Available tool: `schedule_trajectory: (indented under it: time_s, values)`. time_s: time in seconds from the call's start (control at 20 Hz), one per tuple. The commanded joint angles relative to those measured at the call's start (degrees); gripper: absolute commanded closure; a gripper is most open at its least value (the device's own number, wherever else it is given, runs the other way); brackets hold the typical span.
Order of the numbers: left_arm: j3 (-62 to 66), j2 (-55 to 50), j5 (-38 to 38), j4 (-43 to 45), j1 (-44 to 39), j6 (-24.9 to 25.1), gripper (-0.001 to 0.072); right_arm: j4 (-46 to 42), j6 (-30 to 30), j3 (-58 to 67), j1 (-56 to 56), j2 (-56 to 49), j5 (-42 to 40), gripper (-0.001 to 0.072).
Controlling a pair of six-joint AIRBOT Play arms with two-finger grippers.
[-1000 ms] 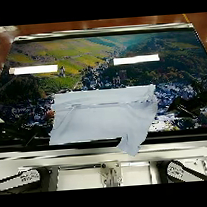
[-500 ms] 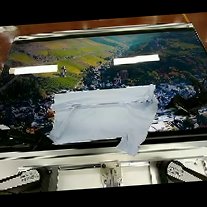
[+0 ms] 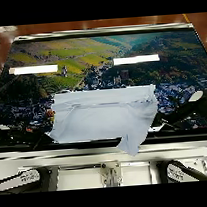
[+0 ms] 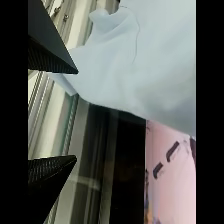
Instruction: Fold the shirts.
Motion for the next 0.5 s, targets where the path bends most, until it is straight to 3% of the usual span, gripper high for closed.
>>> schedule_trajectory:
  time_s: [0.0,0.2,0.3,0.4,0.45]
  values:
    - [0.0,1.2,-2.3,-0.3,0.0,1.7,0.0663,4.2,0.0,-6.8,5.0,0.0,-6.2,0.0073]
    - [0.0,3.7,-2.3,-0.3,0.0,1.7,0.0663,7.2,2.1,-9.4,9.6,-0.2,-15.2,0.0086]
    - [0.0,4.5,-2.2,-0.3,0.0,1.7,0.0663,6.8,4.8,-9.4,12.2,-0.7,-19.7,0.0203]
    - [0.0,5.1,-2.2,-0.4,0.0,2.2,0.0663,7.0,5.6,-8.8,12.8,-0.7,-20.8,0.058]
    - [0.3,5.6,-2.2,-0.9,0.0,3.7,0.0664,6.8,4.8,-7.7,12.8,-0.3,-19.4,0.0642]
